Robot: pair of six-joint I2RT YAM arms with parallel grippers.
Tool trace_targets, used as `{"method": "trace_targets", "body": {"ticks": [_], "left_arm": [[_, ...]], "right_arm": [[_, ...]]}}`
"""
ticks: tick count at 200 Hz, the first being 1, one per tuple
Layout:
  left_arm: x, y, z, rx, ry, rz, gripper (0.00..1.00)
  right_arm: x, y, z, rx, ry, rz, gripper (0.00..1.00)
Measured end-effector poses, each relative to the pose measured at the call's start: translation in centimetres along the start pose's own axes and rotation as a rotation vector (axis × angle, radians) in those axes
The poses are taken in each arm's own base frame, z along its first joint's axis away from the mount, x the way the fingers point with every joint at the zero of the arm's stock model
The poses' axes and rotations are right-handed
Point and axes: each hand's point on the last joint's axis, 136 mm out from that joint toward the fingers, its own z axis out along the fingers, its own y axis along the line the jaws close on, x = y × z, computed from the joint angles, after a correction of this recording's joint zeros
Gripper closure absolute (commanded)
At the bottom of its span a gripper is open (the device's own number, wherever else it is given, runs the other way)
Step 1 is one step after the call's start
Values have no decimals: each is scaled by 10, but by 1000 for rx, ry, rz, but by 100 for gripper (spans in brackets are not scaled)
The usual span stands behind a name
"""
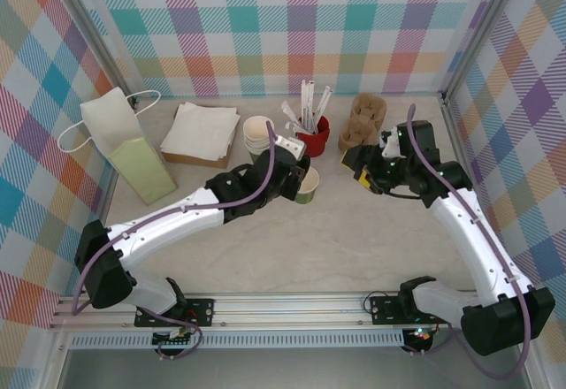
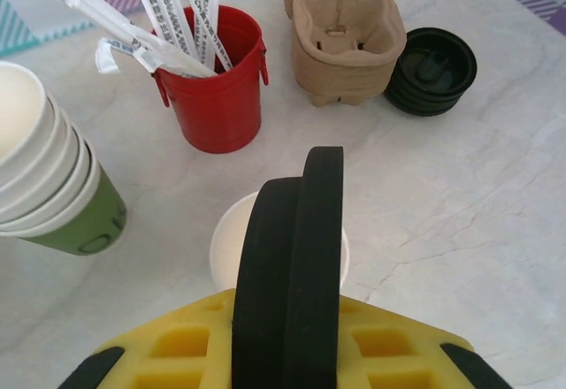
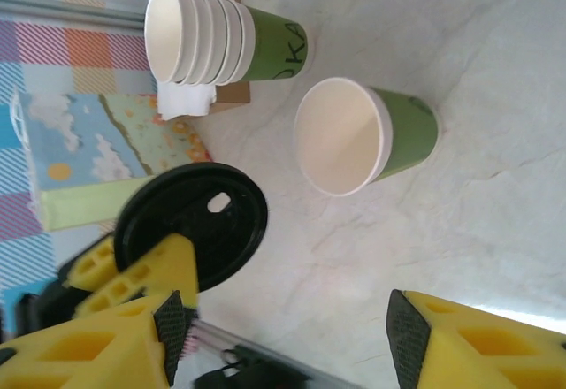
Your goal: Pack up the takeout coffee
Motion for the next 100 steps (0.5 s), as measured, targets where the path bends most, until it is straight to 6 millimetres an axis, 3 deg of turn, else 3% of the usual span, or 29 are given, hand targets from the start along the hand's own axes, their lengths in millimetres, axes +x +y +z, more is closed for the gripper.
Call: {"method": "trace_targets", "body": {"ticks": [44,100], "left_arm": [[-1,-20,-6,3,-55,171,91],[-8,-33,-10,8,-98,245,91]], "right_arm": [[-3,21,14,-39,87,174,36],[6,21,41,-17,180,297,38]]}}
